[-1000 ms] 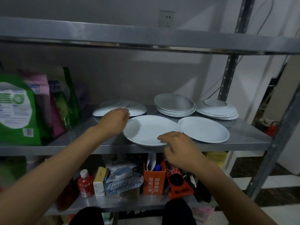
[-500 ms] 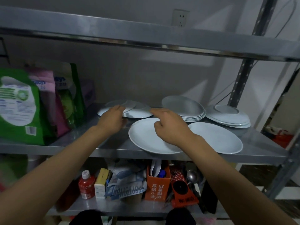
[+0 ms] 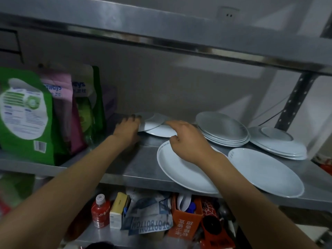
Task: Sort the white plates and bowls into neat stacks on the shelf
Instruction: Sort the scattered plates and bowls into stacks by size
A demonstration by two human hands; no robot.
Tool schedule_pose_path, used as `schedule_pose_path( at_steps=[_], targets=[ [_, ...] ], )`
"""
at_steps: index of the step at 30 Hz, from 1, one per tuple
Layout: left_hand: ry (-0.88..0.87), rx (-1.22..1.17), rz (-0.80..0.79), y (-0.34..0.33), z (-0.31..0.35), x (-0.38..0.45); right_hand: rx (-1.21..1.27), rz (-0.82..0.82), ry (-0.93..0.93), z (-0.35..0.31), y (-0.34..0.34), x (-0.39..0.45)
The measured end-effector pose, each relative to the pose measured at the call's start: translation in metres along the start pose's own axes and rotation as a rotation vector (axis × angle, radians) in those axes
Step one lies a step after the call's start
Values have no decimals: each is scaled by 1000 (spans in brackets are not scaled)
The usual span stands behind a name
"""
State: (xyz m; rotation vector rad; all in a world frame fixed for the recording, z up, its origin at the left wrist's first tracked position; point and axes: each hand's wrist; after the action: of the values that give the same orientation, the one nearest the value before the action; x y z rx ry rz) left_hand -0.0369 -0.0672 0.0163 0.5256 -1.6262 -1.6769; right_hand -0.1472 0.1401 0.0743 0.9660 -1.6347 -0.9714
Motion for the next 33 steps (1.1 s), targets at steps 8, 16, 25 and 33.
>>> schedule_pose_path(
  at_steps=[8,16,25,33],
  targets=[
    [17,78,85,-12,-10,5,114,9,-44,-4,-6,15],
    [61,310,203,3,-5,-2,126,-19,-28,-11,-9,16],
    [112,171,350,61,-10,-17,161,-38,-53,-11,-9,9],
    [147,-648,467,93,5,-34,156,7,27,-21,-3,13]
  ],
)
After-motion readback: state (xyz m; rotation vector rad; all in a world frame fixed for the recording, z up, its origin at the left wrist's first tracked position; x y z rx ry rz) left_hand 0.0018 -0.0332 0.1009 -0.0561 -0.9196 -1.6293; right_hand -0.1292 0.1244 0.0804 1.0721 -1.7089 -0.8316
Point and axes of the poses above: each hand's wrist, its own x-axis towards the middle knuckle, its own y-axis out of the back of the hand, z = x × y, and after that the axes turned 4 degrees about -z, right-handed
